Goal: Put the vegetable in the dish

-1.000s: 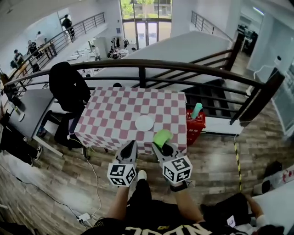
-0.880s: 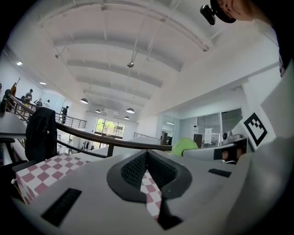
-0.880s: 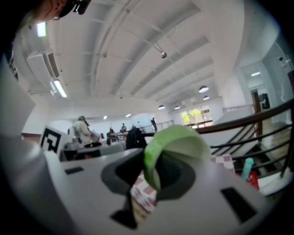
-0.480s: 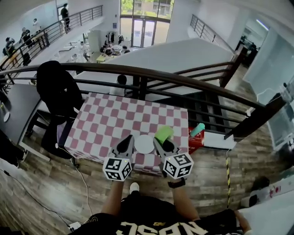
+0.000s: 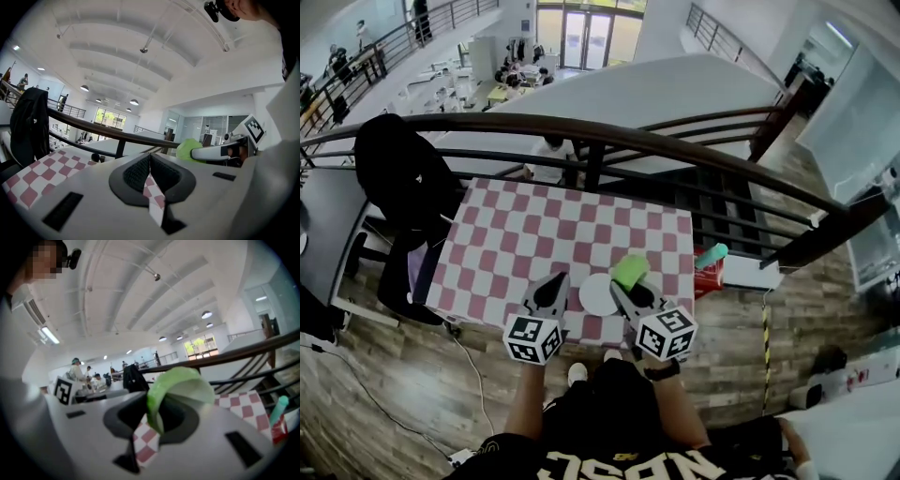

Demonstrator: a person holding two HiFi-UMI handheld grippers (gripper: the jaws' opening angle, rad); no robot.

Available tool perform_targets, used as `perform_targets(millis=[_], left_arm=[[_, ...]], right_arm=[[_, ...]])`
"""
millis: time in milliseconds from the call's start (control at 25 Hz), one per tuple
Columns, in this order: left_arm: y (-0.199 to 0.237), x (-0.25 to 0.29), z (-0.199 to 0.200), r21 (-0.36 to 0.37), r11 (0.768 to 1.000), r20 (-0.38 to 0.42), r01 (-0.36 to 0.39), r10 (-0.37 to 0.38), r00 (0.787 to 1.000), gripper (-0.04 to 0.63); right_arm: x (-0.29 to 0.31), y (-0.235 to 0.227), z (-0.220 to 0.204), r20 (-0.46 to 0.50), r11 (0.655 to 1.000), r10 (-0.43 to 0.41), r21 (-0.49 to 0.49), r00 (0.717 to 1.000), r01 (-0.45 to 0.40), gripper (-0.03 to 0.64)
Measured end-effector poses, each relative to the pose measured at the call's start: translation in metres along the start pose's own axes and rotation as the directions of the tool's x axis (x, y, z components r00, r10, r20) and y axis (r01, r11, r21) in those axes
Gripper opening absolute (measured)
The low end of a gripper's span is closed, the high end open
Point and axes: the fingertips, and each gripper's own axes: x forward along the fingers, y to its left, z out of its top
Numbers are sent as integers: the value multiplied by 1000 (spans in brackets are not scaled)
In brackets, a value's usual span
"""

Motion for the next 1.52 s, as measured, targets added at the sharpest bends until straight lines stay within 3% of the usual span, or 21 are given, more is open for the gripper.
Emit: perform_targets(millis=[240,440,720,800,960,1160,1320,1440,1520], left_arm=[[7,26,-30,-28,999,-82,29,-31,996,21],[9,44,-50,-42,998,-140,53,-59,988,21],[3,64,-90,-52,991,-245,127,-136,960,25],[-3,62,-104,-49,986,-294,160,-168,941,45],[-18,71,-136,-65,954,-372,292,-295,880,175],[-34,71,-163,-80,899,-445,431,-419,791,336],[-47,72,-166,-147,843,-431,517,-525,733,428],[-52,75,-161,-168,814,-406,557,-572,713,508],[-54,77,-160,-155,799,-413,581,-587,696,520]], right_arm=[[15,-34,-22,-39,994,9,112,999,-5,87],[31,-59,-44,-77,979,76,197,994,-60,87],[45,-75,-89,-127,921,210,359,969,-152,86],[43,-73,-102,-126,889,245,424,961,-170,87],[46,-80,-114,-77,807,349,531,934,-258,84],[44,-75,-114,66,609,506,678,860,-411,84],[40,-66,-115,130,498,591,718,796,-487,83],[35,-50,-116,120,465,669,702,734,-539,83],[32,-40,-115,113,447,714,686,691,-574,83]])
